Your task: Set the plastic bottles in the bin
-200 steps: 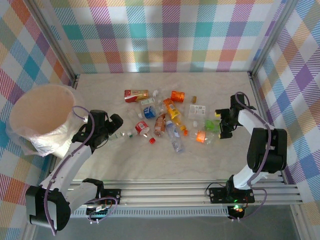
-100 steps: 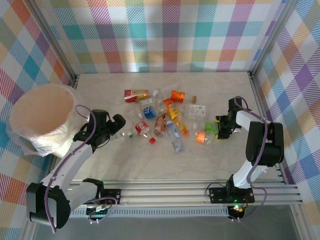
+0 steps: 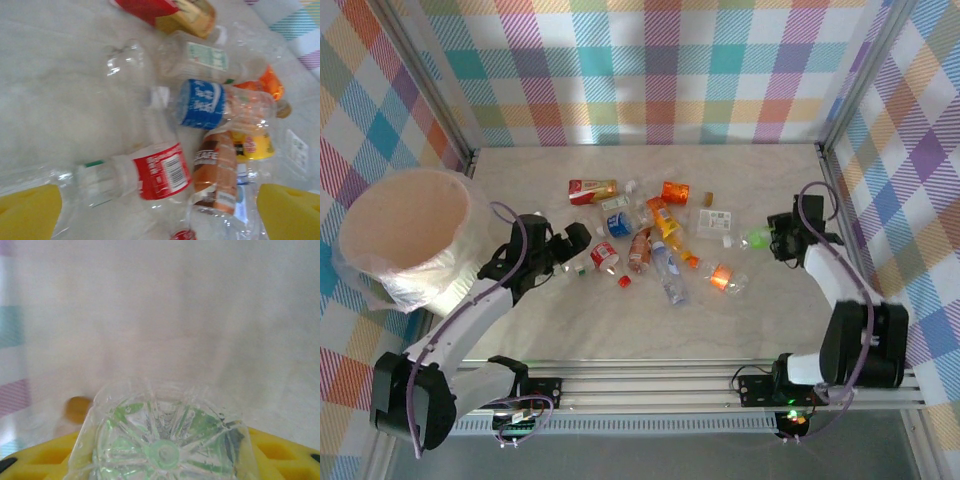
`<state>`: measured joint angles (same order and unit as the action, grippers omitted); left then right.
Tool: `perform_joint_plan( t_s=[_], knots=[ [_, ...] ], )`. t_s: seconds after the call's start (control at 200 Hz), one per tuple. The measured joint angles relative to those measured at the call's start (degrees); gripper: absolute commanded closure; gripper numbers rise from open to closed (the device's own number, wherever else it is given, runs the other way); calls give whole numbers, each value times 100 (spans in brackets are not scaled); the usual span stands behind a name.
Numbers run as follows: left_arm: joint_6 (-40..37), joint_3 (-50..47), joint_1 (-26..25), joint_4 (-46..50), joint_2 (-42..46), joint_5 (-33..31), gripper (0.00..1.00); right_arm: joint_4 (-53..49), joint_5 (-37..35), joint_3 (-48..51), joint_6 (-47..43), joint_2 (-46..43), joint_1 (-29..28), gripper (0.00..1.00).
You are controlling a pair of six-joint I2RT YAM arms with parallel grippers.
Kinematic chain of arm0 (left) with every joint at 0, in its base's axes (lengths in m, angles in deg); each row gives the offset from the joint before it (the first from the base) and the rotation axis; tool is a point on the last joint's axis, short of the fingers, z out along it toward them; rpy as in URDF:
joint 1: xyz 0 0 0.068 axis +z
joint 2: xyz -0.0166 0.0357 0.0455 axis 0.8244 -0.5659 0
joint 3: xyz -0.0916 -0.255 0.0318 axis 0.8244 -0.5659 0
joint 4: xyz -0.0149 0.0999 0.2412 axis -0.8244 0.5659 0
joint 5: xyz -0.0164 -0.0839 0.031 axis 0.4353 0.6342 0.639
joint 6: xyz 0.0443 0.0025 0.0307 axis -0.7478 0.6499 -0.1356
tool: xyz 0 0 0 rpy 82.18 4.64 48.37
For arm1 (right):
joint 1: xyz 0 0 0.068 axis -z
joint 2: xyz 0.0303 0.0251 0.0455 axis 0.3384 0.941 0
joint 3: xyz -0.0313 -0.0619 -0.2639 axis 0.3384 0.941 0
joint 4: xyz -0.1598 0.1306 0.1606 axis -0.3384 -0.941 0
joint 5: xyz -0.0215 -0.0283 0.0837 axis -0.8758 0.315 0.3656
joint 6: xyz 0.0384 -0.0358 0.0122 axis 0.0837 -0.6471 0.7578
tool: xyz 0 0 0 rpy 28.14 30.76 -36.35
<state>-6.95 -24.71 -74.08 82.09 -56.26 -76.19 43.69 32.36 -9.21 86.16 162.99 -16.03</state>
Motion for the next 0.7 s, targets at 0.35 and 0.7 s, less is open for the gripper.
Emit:
perform_joint_plan(
  t_s=[0.35, 0.7],
  knots=[
    [-1172, 1394, -1078, -1161, -1305, 1316, 0, 1443, 1539, 201, -1945, -1676, -120, 50],
    [-3025, 3226, -2232, -645, -2057, 2079, 0, 1486, 2809, -306, -2455, -1456, -1259, 49]
  ],
)
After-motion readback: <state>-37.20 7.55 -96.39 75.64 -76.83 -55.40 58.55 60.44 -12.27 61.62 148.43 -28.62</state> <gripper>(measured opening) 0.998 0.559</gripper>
